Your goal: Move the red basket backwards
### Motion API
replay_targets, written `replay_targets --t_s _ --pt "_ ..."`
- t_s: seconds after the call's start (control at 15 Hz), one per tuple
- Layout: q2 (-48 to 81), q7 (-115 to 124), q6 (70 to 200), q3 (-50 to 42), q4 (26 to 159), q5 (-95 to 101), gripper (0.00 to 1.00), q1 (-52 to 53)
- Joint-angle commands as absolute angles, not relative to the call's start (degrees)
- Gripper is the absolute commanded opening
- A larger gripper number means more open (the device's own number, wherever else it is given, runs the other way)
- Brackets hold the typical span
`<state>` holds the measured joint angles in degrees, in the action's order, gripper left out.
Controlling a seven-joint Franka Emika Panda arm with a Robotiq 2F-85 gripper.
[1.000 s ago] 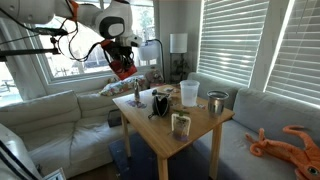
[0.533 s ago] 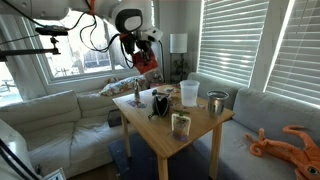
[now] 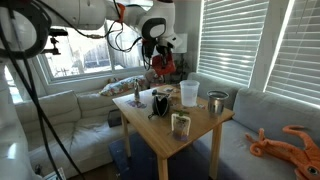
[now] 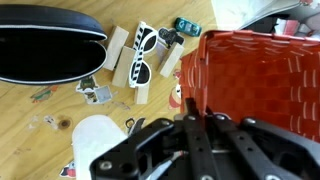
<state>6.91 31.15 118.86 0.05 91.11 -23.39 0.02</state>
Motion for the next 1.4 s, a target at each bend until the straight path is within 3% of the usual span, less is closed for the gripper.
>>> replay_targets --t_s 0.0,0.13,0.47,0.8,1.13,1.2,1.33 --pt "6.97 31.33 118.61 -0.07 90.68 -23.36 0.05 0.1" --pt "6.82 31.47 118.47 -0.07 90.34 -23.36 0.01 0.1" --pt "20.73 35.9 103.72 0.45 73.13 -30.71 0.01 -1.24" --pt "30.9 46.2 89.73 -0.4 59.9 -24.58 0.01 0.34" --pt "38.42 53.24 86.94 -1.94 47.47 -12.33 0.01 3.75" --pt "34.15 50.85 90.5 -0.98 56.02 -15.57 0.05 2.41" --pt "36.22 51.82 89.42 -1.13 52.39 -13.62 0.05 3.18"
